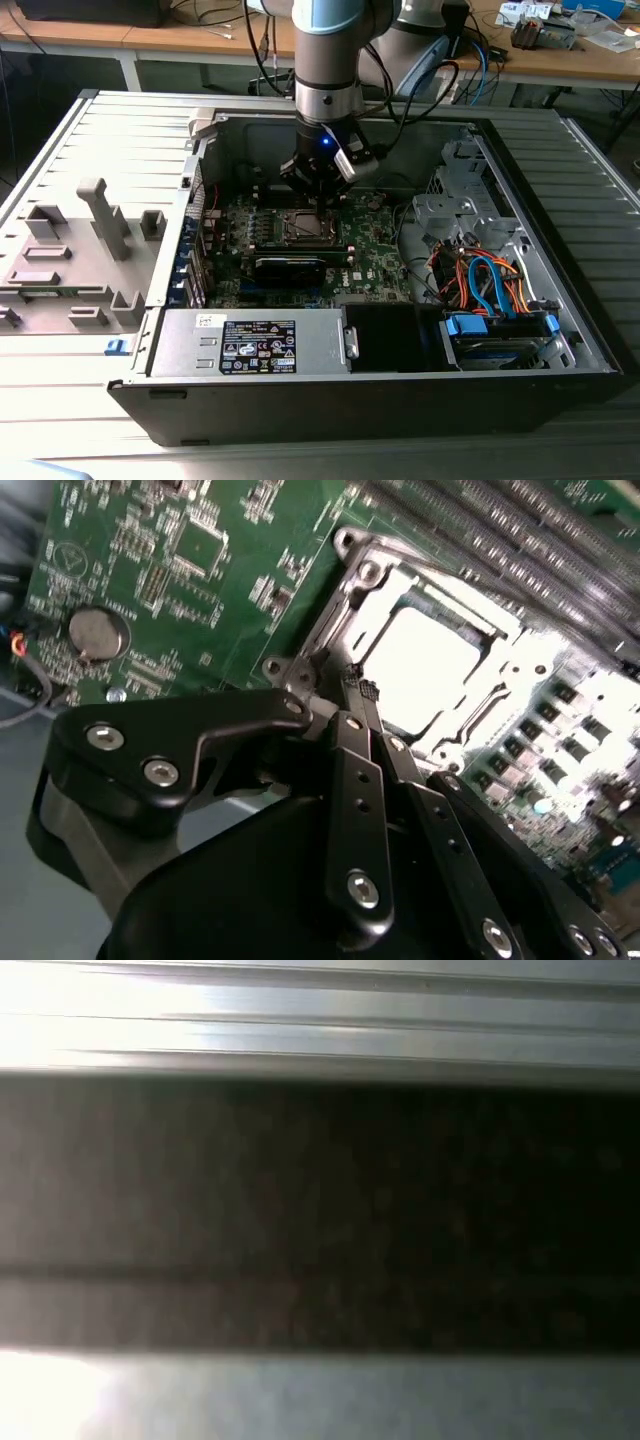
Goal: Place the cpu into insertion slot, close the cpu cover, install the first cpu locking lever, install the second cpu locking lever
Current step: 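Install the first cpu locking lever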
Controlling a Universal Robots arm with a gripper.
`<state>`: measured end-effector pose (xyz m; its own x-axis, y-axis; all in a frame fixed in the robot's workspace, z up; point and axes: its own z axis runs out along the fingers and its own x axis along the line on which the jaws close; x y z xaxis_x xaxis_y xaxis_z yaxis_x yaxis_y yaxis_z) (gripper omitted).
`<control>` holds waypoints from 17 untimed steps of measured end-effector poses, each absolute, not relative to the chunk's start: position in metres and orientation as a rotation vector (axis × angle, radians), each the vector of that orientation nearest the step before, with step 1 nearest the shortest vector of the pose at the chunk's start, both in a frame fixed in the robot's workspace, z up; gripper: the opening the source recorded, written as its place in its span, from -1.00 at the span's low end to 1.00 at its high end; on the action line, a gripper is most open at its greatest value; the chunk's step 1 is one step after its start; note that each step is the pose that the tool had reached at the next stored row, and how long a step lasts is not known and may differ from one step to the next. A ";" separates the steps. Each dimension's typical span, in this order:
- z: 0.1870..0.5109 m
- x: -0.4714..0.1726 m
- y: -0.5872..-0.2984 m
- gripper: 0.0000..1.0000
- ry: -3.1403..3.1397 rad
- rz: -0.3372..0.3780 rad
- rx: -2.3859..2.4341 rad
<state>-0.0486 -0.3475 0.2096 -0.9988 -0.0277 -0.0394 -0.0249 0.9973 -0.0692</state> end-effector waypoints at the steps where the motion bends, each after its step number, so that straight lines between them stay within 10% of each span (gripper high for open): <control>1: 0.210 -0.049 -0.349 -0.79 3.099 -0.106 -0.041; 17: 0.230 -0.053 -0.366 -0.79 3.094 -0.106 -0.040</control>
